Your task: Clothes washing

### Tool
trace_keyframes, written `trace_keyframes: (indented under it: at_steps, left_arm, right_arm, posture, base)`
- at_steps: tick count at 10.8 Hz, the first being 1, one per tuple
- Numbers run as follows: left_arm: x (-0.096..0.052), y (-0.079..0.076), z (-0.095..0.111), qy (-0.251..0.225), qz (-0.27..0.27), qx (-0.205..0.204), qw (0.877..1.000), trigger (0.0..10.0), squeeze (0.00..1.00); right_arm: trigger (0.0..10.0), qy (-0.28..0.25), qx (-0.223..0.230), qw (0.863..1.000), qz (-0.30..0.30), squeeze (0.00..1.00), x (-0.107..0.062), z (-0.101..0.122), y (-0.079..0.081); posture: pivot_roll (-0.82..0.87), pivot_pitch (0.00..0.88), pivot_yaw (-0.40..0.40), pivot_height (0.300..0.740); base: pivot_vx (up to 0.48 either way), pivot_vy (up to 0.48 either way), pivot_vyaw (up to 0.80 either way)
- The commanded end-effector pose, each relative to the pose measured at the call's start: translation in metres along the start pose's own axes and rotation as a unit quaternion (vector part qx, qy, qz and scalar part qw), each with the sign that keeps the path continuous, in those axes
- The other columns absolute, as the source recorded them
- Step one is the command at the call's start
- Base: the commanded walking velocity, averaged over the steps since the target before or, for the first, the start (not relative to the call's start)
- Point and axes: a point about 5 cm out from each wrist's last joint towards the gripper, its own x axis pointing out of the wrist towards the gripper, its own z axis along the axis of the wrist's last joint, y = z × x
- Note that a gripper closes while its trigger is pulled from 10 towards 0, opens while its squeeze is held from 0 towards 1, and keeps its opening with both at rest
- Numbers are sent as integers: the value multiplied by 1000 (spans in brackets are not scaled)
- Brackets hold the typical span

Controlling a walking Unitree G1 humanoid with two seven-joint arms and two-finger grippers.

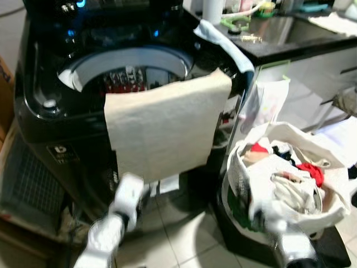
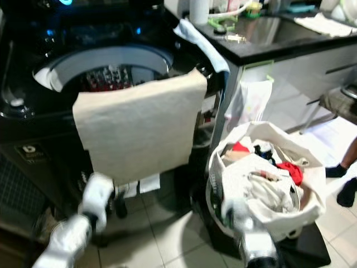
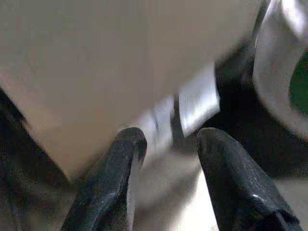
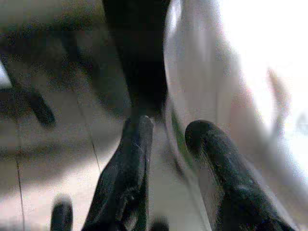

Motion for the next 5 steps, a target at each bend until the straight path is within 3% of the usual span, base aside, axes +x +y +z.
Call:
trace_keyframes:
  at_steps: [1, 2, 3, 4, 5]
  left_arm:
    - [4, 2, -7, 22, 20, 19, 999, 10000, 0]
    - [7, 4, -9, 23, 31, -1, 999, 10000, 0]
    - [11, 4, -17, 28, 41, -13, 999, 10000, 0]
    - [11, -4, -41, 101, 10, -7, 995, 10000, 0]
    - [11, -4, -42, 102, 16, 9, 995, 10000, 0]
  right_arm:
    - [10000, 10, -13, 1000, -11, 0, 4, -2, 1]
    - [10000, 28, -28, 999, 6, 0, 6, -9, 7]
    - [10000, 56, -9, 998, 22, 0, 9, -22, 12]
    - [10000, 97, -24, 995, 15, 0, 10, -41, 13]
    - [10000, 93, -37, 995, 15, 0, 10, -42, 13]
  posture:
    - [-39, 0, 19, 719]
    - [-39, 0, 14, 719]
    - [-37, 0, 14, 719]
    - [-36, 0, 18, 719]
    - [-32, 0, 14, 719]
  base:
    - [0, 0, 0]
    - [0, 0, 0]
    - [0, 0, 0]
    - [0, 0, 0]
    - [0, 0, 0]
